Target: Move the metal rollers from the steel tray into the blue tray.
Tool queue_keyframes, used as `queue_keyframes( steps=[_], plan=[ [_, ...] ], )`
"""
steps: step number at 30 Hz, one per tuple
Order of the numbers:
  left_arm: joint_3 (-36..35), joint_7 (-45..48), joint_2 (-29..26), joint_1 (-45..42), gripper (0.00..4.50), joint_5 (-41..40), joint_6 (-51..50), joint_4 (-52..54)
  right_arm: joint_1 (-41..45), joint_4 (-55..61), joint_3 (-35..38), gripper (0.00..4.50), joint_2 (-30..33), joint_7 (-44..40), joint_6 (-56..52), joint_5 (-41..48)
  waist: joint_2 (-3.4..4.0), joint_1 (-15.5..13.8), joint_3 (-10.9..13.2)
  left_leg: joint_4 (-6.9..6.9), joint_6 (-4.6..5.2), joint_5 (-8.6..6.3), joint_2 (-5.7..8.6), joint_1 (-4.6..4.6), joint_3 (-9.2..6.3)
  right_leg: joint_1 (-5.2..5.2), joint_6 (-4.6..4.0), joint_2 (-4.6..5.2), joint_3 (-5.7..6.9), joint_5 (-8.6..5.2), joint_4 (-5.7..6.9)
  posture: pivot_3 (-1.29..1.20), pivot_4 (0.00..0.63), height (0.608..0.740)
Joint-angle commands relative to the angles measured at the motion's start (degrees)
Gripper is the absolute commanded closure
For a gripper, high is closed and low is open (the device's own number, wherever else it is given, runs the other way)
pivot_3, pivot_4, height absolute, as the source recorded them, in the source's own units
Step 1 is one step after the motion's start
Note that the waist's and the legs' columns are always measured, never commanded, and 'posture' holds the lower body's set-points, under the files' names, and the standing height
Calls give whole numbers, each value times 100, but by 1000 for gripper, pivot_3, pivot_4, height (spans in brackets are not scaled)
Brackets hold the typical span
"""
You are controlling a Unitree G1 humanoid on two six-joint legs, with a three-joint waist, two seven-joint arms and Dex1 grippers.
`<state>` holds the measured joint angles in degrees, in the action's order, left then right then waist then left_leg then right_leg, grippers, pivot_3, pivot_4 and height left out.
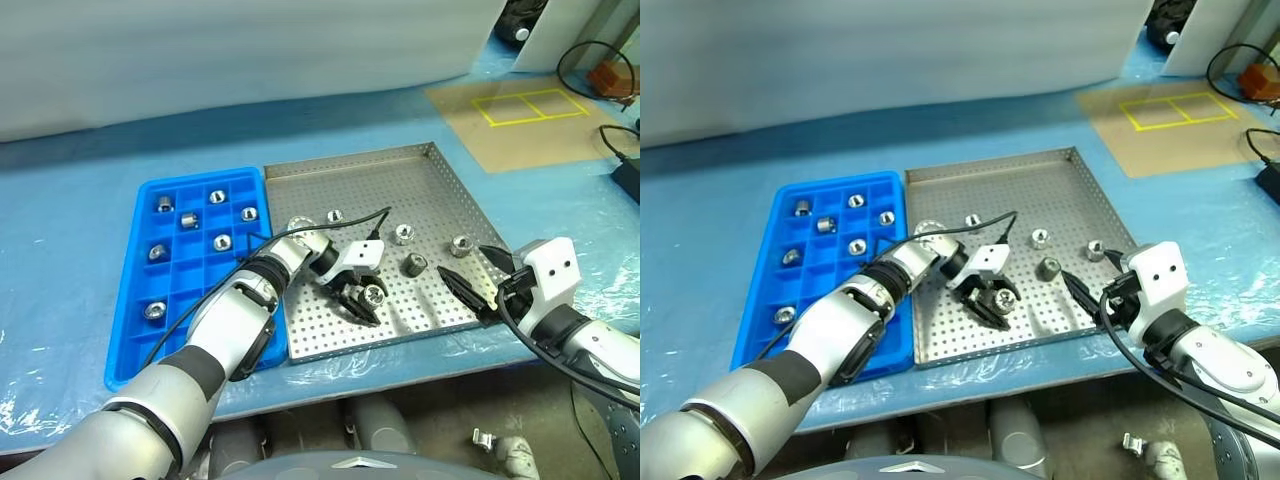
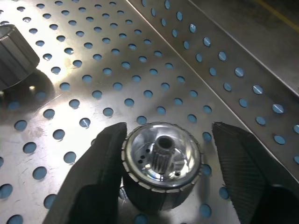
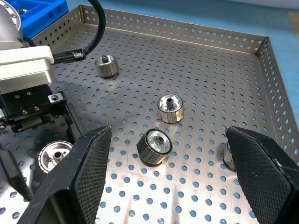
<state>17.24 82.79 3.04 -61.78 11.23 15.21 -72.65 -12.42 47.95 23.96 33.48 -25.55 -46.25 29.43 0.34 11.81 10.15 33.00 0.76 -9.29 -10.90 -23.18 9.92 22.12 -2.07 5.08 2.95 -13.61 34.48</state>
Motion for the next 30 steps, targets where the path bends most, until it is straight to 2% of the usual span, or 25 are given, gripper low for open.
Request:
queue_keyframes(
  steps=[1, 3, 5, 13, 17, 23, 27, 30],
  plan=[
    [-74, 84, -20, -47, 1923, -42, 1, 5, 120, -8, -42, 461, 73, 9, 104, 24, 0, 25, 0, 2, 7, -3, 2, 0, -5, -2, 1, 6, 0, -1, -1, -727, 150, 740],
    [-154, 140, -28, -97, 2244, -118, -72, 22, 181, -56, -112, 461, 67, 0, 122, 23, 0, 50, 0, 4, 19, -7, 8, -4, -7, -2, 6, 22, 0, -3, -1, -716, 150, 740],
    [-244, -35, -21, -163, 2775, -165, -87, 61, 230, -114, -222, 461, 83, -17, 152, -17, 0, 75, 0, 7, 28, -10, 10, -8, -8, -2, 7, 25, 0, -4, -2, -705, 150, 740],
    [-983, 355, -111, -690, 2775, -897, -757, 268, 542, -409, -518, 461, 189, -195, 232, 19, 0, 87, 1, 10, 35, -13, 12, -24, -8, 8, 9, 28, 4, -5, -2, -638, 150, 740],
    [-1318, 496, -374, -1008, 2775, -1213, -1073, 375, 797, -669, -737, 461, 285, -408, 307, 42, 0, 66, 1, 10, 35, -13, 10, -23, -9, 9, 10, 27, 6, -6, -1, -569, 150, 740],
    [-1469, 395, -1056, -1189, 2775, -1241, -1032, 497, 1645, -1413, -1349, 461, 343, -783, 599, -77, 1, -67, 2, 9, 34, -13, 8, -20, -9, 12, 9, 25, 6, -5, 8, -440, 150, 740],
    [-1555, 348, -1567, -1193, 2775, -1289, -1082, 648, 2265, -1958, -1827, 461, 309, -1120, 848, -179, 1, -279, 3, 9, 34, -11, 3, -28, -10, 22, 8, 26, 5, -5, 17, -328, 150, 740],
    [-1692, 166, -2179, -1051, 2775, -1326, -1144, 878, 2948, -2531, -2344, 461, 147, -1519, 1097, -264, -1, -524, 6, 8, 33, -10, -3, -37, -9, 42, 6, 24, 3, -4, 29, -219, 150, 740]
  ],
)
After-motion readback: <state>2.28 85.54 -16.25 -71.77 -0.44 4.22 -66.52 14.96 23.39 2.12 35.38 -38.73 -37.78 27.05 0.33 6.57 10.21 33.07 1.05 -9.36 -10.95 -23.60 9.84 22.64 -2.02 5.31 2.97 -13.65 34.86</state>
